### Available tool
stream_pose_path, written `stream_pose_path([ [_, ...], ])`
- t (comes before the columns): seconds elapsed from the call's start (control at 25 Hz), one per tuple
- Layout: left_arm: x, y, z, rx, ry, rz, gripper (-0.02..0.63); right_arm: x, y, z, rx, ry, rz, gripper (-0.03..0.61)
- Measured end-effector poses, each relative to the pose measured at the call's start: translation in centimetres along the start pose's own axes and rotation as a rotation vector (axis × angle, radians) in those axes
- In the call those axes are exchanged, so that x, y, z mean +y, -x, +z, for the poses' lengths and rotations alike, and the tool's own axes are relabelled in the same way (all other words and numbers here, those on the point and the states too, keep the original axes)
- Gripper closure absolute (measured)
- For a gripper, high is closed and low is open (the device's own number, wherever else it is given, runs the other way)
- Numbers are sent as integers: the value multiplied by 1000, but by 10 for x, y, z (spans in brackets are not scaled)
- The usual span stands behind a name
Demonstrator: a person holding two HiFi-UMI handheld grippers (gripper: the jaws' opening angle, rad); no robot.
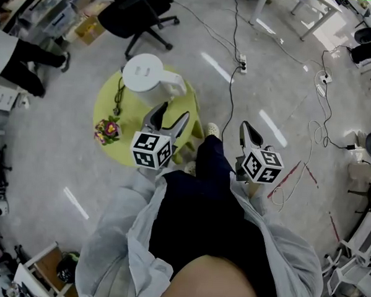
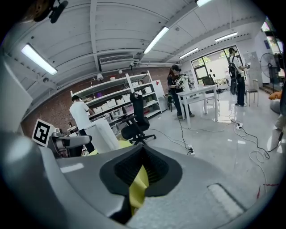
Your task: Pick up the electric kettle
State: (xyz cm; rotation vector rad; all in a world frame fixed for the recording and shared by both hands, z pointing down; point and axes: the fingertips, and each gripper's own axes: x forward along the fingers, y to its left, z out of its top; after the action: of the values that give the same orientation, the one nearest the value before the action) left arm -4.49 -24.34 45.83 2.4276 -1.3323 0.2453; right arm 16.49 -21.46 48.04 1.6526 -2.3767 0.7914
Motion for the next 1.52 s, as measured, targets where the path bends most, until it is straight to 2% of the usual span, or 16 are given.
stream_pose_path([
  [0.36, 7, -45, 14, 26, 52, 56, 304, -18, -79, 52, 79, 78, 110, 577],
  [0.6, 13, -60, 20, 26, 95, 150, 304, -10, -142, 78, 167, 161, 246, 577],
  [0.88, 18, -75, 27, -46, 155, 269, 316, 4, -206, 85, 255, 250, 395, 577],
  [1.12, 28, -85, 29, -92, 171, 359, 334, 16, -234, 78, 311, 317, 480, 577],
  [1.28, 34, -88, 33, -108, 160, 408, 347, 23, -242, 79, 326, 340, 509, 577],
  [1.52, 47, -89, 41, -157, 93, 500, 434, 25, -241, 78, 331, 346, 506, 577],
])
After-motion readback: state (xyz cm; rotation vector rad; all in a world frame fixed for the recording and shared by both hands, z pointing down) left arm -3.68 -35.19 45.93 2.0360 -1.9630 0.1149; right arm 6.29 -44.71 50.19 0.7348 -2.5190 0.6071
